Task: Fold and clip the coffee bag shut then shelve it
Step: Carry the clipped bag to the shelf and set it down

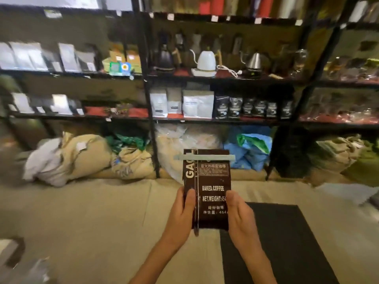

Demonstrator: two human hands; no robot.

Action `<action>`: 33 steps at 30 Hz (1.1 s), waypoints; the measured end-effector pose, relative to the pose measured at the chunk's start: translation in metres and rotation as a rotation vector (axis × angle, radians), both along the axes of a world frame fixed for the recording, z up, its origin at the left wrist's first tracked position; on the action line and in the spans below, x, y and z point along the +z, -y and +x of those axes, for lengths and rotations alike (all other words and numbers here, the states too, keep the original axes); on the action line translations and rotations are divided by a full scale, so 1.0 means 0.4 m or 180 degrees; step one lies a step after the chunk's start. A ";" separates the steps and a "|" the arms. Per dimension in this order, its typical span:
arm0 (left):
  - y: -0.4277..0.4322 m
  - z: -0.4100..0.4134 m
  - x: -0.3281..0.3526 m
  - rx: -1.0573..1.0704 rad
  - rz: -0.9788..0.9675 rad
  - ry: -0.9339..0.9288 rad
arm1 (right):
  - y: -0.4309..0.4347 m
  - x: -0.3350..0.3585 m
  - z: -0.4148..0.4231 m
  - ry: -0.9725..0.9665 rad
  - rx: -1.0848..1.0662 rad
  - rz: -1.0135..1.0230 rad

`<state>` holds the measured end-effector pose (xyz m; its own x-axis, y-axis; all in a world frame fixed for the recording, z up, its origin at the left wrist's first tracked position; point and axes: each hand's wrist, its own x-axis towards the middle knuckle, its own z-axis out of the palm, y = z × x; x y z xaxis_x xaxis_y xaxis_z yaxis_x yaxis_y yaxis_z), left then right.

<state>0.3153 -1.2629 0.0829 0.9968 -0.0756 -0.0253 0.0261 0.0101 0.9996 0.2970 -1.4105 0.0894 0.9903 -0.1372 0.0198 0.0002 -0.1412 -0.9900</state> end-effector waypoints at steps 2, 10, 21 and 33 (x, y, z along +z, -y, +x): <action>-0.041 0.120 -0.002 0.0304 0.0048 -0.0072 | -0.037 -0.007 0.162 -0.0038 0.0327 -0.0093; -0.324 0.522 0.012 0.1506 -0.0016 -0.0244 | -0.331 -0.004 0.711 -0.0293 0.1619 -0.0227; -0.831 1.104 -0.011 0.2071 -0.0140 -0.0166 | -0.838 0.012 1.402 -0.0271 0.2359 -0.0694; -1.381 1.759 -0.145 0.1734 -0.0186 -0.0571 | -1.379 0.058 2.168 0.0743 0.2466 -0.1621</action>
